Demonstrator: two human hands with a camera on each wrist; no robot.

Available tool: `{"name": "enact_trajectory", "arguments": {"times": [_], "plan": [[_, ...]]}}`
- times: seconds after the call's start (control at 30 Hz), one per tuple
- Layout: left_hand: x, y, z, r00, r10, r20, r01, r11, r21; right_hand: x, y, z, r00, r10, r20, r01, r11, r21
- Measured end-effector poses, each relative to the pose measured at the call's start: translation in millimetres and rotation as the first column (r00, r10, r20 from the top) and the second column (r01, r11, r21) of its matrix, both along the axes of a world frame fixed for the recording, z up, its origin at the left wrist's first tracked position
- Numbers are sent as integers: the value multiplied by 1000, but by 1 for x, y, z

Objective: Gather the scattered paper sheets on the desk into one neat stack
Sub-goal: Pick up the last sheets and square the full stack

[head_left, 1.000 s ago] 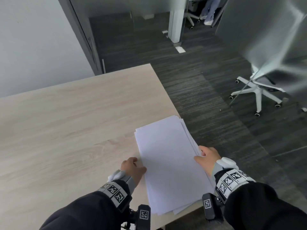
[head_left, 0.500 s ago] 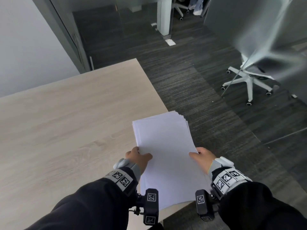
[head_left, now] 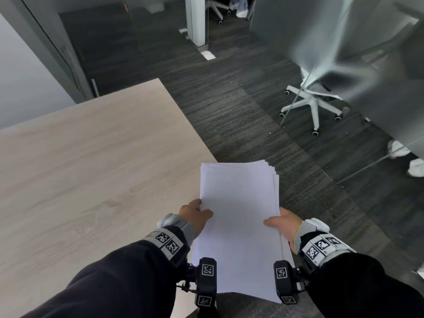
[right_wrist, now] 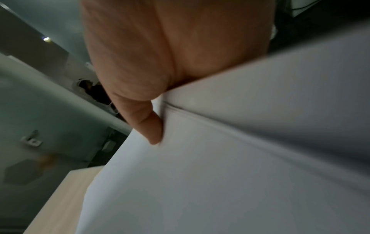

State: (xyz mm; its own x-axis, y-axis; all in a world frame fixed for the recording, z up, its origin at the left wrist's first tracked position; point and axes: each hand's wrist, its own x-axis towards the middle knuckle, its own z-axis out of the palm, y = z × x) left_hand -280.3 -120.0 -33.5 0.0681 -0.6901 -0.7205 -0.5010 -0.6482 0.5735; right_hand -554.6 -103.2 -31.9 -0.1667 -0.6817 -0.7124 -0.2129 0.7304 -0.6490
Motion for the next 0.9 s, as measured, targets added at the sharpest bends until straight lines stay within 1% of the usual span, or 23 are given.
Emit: {"name": "enact_trajectory", "arguments": {"times": [0.07, 0.13, 0.2, 0.23, 0.27, 0.3, 0.33, 0.37, 0.4, 0.43, 0.47, 0.53, 0.6, 0.67, 0.77, 0.83, 0.9], "plan": [[9, 0, -3, 999, 47, -22, -47, 999, -1, 9, -1, 7, 999, 45, 10, -44, 997, -66], [24, 2, -3, 993, 115, -8, -115, 993, -19, 25, -2, 18, 997, 74, 38, -69, 990, -125], [41, 2, 6, 987, 158, 42, -155, 986, -64, 42, -4, 29, 992, 90, 90, -74, 983, -169], [49, 3, 13, 979, 200, 35, -196, 976, -98, 50, -5, 34, 986, 97, 137, -70, 979, -190], [61, 4, 19, 959, 280, -47, -284, 952, -115, 59, -7, 39, 977, 107, 185, -68, 976, -206], [72, 4, 25, 911, 366, -190, -388, 916, -101, 69, -8, 44, 968, 117, 223, -67, 974, -217], [83, 6, 34, 841, 425, -335, -471, 880, -64, 78, -11, 48, 958, 134, 253, -75, 970, -229], [91, 7, 44, 772, 447, -452, -511, 859, -23, 85, -15, 51, 949, 151, 278, -82, 966, -246], [99, 9, 53, 718, 447, -534, -528, 849, 0, 94, -18, 56, 939, 173, 297, -93, 960, -263], [109, 13, 63, 674, 448, -588, -555, 832, -4, 105, -22, 62, 927, 210, 310, -120, 951, -286], [116, 16, 72, 646, 450, -616, -586, 810, -23, 114, -25, 68, 917, 250, 312, -148, 937, -317], [131, 21, 89, 604, 449, -658, -650, 755, -81, 132, -31, 78, 897, 333, 292, -211, 901, -378], [141, 22, 102, 572, 416, -706, -695, 704, -148, 144, -36, 86, 886, 367, 283, -225, 874, -430], [153, 24, 110, 562, 372, -739, -727, 647, -228, 157, -44, 95, 872, 396, 288, -234, 853, -467], [168, 31, 111, 582, 310, -752, -740, 586, -330, 178, -55, 100, 870, 413, 271, -239, 833, -500], [171, 34, 107, 597, 298, -745, -737, 570, -362, 183, -58, 100, 884, 411, 220, -253, 819, -514], [175, 39, 101, 606, 310, -733, -736, 567, -369, 188, -57, 97, 882, 440, 167, -302, 802, -516]]}}
